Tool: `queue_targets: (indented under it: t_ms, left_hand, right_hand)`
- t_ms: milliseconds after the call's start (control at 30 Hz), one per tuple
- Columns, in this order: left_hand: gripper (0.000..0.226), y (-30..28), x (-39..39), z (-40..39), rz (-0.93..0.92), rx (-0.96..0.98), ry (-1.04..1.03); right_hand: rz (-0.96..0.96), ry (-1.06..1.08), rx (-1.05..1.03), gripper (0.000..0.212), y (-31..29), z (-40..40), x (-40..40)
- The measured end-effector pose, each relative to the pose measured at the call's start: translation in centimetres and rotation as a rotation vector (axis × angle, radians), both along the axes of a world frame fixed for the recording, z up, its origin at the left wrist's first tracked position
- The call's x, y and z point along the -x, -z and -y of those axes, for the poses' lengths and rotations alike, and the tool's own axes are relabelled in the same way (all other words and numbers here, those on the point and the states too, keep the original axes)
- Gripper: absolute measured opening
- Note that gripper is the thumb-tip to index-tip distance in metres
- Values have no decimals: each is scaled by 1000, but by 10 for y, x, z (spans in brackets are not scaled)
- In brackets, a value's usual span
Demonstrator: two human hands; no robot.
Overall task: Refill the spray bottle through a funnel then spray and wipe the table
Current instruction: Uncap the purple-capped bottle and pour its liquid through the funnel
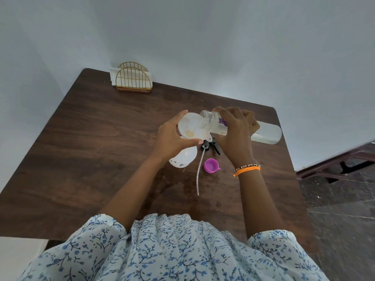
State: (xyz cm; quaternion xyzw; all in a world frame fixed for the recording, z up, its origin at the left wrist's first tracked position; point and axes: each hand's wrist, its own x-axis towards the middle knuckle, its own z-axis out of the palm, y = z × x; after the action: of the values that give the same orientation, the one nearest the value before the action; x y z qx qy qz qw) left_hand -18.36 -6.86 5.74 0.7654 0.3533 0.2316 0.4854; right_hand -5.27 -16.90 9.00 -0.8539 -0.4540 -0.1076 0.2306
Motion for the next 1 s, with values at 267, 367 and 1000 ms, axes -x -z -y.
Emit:
queue_targets:
  t_ms: [267,367,1000]
  left_hand:
    - [87,-1,0,0,-4,-3,2]
    - [87,-1,0,1,-6,-3,-2]
    - [87,3,0,-1,4,-1,9]
  right_hand:
    - [3,0,1,65,-1,1,1]
    - [2,0,2,65,-2,2,1]
    - [-31,8,-2,60,-6,2,1]
